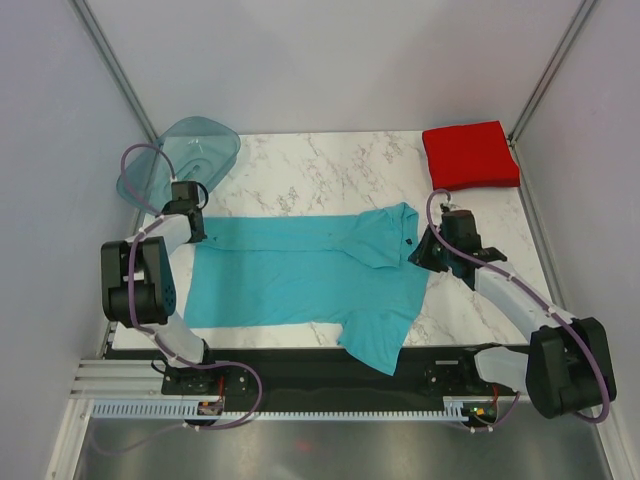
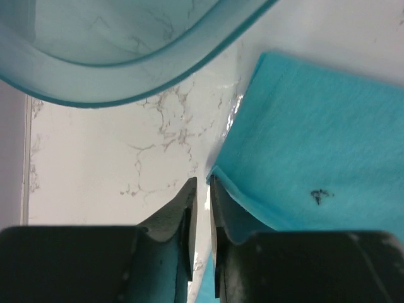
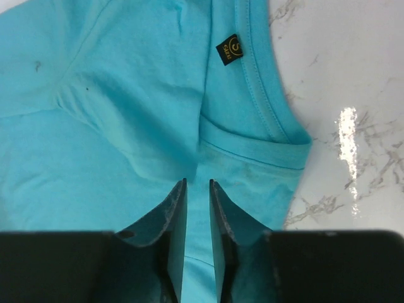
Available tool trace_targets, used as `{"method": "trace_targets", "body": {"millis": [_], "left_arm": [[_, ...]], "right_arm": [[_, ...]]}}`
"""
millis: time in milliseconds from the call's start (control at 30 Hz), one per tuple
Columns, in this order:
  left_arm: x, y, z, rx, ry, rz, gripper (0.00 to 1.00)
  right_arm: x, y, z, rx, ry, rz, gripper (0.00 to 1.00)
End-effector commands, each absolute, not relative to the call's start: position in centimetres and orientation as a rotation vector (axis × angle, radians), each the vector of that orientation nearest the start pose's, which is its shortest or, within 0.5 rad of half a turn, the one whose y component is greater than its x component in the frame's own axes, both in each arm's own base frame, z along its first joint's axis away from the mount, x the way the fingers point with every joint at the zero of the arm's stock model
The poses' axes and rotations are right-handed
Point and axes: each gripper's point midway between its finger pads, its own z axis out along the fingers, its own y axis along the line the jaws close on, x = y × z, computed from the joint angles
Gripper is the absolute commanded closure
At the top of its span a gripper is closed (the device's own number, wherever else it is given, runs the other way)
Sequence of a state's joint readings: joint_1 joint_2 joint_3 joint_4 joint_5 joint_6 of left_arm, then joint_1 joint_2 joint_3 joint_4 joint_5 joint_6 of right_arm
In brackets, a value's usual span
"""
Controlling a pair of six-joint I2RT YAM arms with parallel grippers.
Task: Fold and stack the t-shirts
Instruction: Fold the tshirt
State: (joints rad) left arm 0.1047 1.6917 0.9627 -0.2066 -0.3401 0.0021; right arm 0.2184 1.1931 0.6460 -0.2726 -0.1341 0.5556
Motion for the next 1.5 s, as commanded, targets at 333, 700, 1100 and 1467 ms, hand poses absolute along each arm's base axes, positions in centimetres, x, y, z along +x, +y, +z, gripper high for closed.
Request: {"method": "trace_targets", "body": {"millis": [333,700,1100,1467], "left_arm": [[40.2,4.7,10.5,-0.290,2.417,0.115,0.62],[43.4,0.2,7.3,-0.232,2.501,-0.216,0.63],[44.5,0.4,2.0,-0.246,2.611,-0.217,0.64],[44.0,2.2,-0.3,-0.313,2.655,-0.078,0.64]], "right_arm": [[37.5,12.4,11.6,0.223,2.312,0.516,0.63],[45.3,12.4,8.0,-0.027,2.325,0.613,0.58],[47.4,11.9,5.1,-0.085,2.352,0.658,0.62],[48.4,7.2,4.3,0.139,2.332,0.476,1.00]]}}
